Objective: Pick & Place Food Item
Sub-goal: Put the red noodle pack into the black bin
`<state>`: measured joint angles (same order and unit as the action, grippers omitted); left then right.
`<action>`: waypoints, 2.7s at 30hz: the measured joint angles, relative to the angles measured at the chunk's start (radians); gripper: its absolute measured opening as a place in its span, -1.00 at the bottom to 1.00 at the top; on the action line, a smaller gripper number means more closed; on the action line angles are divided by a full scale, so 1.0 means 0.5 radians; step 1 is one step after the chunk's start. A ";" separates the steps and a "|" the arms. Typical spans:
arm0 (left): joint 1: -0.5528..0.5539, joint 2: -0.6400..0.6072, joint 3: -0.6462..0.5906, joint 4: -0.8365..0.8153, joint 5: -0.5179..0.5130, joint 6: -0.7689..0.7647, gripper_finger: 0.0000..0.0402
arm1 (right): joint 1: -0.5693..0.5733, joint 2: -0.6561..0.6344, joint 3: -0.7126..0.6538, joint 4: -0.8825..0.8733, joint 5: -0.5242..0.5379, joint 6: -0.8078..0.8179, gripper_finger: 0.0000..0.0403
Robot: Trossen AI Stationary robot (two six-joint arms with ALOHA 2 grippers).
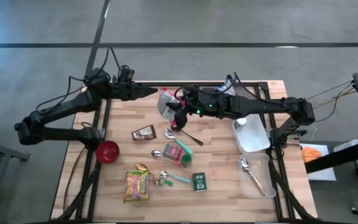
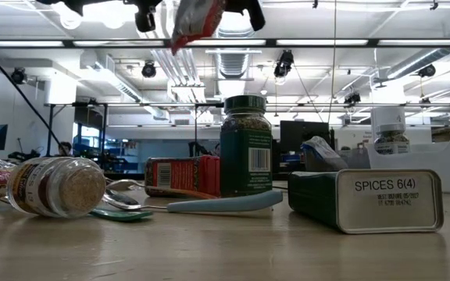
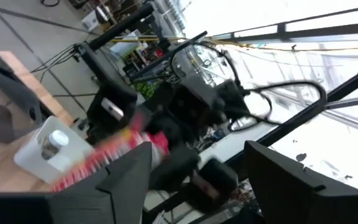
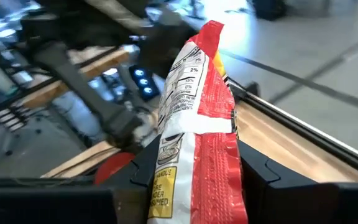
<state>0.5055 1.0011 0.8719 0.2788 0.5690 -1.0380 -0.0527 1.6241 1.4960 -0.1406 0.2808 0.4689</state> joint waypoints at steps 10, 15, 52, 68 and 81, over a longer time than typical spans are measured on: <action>0.009 -0.041 0.000 -0.244 0.000 0.090 0.28 | -0.222 -0.107 0.001 -0.533 0.371 0.512 -0.41; 0.009 -0.041 -0.002 -0.261 0.002 0.095 0.28 | -0.354 -0.124 0.001 -0.848 0.496 0.725 -0.41; 0.032 -0.172 -0.005 -0.370 0.234 0.139 0.28 | -0.888 -0.125 -0.305 -2.106 0.969 1.490 -0.42; 0.044 -0.172 -0.005 -0.411 0.255 0.156 0.28 | -0.968 0.000 -0.603 -1.738 1.019 1.525 -0.42; 0.045 -0.172 -0.005 -0.479 0.282 0.162 0.28 | -0.984 0.289 -0.614 -1.720 1.113 1.569 -0.42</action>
<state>0.5278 0.9154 0.8695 0.0391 0.7102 -0.9569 -0.5446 1.7683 1.1889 -1.0008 0.8375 1.2533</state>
